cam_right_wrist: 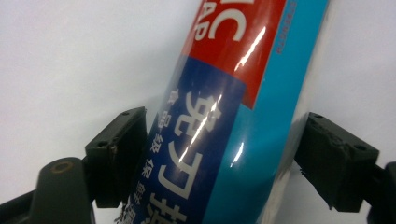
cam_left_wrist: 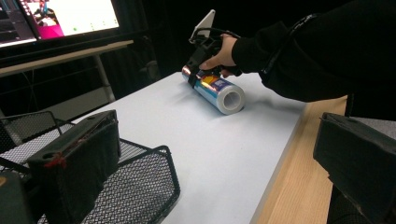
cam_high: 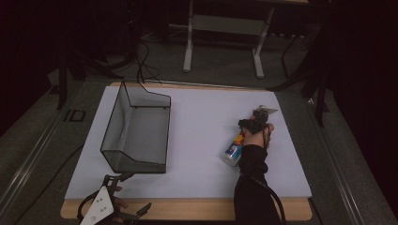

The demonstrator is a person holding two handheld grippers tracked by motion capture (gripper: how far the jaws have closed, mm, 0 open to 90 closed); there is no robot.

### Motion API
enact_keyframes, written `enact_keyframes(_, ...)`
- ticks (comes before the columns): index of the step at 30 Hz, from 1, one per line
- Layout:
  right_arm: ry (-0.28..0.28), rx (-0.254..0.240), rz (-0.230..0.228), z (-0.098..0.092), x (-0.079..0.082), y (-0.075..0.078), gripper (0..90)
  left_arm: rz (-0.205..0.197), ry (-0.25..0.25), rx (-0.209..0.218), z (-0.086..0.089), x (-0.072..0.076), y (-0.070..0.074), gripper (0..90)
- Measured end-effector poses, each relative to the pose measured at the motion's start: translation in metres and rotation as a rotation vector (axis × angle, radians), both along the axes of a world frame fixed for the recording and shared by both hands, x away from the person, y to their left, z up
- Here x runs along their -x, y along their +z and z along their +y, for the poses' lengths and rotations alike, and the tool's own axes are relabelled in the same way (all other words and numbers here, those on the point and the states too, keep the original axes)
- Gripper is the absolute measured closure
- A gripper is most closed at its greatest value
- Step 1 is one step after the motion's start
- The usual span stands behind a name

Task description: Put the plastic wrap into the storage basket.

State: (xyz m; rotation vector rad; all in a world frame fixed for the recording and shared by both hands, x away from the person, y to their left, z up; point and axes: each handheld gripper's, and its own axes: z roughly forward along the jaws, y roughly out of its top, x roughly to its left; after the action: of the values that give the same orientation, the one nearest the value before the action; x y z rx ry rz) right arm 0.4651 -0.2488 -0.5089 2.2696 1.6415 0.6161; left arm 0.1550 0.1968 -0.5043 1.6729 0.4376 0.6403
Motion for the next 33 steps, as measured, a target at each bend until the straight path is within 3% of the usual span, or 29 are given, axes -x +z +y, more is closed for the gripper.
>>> enact_keyframes(4,-0.056,-0.108,-0.009,-0.010,0.002,-0.002,24.9,0.000,0.001,-0.003,0.000,0.000,0.000,1.3)
enact_keyframes(5,-0.056,-0.108,-0.009,-0.010,0.002,-0.002,24.9,-0.001,-0.001,-0.001,0.000,0.000,0.000,1.3)
enact_keyframes(7,-0.082,-0.177,-0.003,-0.019,0.002,0.000,26.5,0.001,-0.001,-0.004,0.000,0.000,0.000,1.3)
enact_keyframes(10,-0.084,-0.179,-0.004,-0.019,0.003,0.000,27.0,0.000,-0.002,0.001,0.000,0.000,0.000,1.3)
enact_keyframes(13,-0.055,-0.166,-0.009,-0.016,0.002,0.002,28.8,0.000,-0.001,-0.001,0.000,-0.001,0.000,1.3)
enact_keyframes(17,0.021,-0.103,-0.014,-0.005,0.000,0.008,31.5,0.001,0.000,-0.003,0.000,-0.001,0.000,1.3)
enact_keyframes(18,0.050,-0.068,-0.009,-0.001,-0.001,0.010,31.5,0.001,-0.001,-0.001,0.000,-0.001,0.000,1.3)
enact_keyframes(22,0.104,-0.033,-0.009,0.006,-0.001,0.014,31.6,0.001,-0.001,0.000,0.000,-0.001,0.000,1.3)
enact_keyframes(25,0.186,-0.003,-0.008,0.015,-0.001,0.020,31.7,0.002,-0.001,-0.001,0.000,-0.001,0.000,1.3)
enact_keyframes(33,0.410,0.096,-0.089,0.035,0.009,0.046,31.8,0.002,0.000,0.000,0.000,-0.001,0.000,1.3)
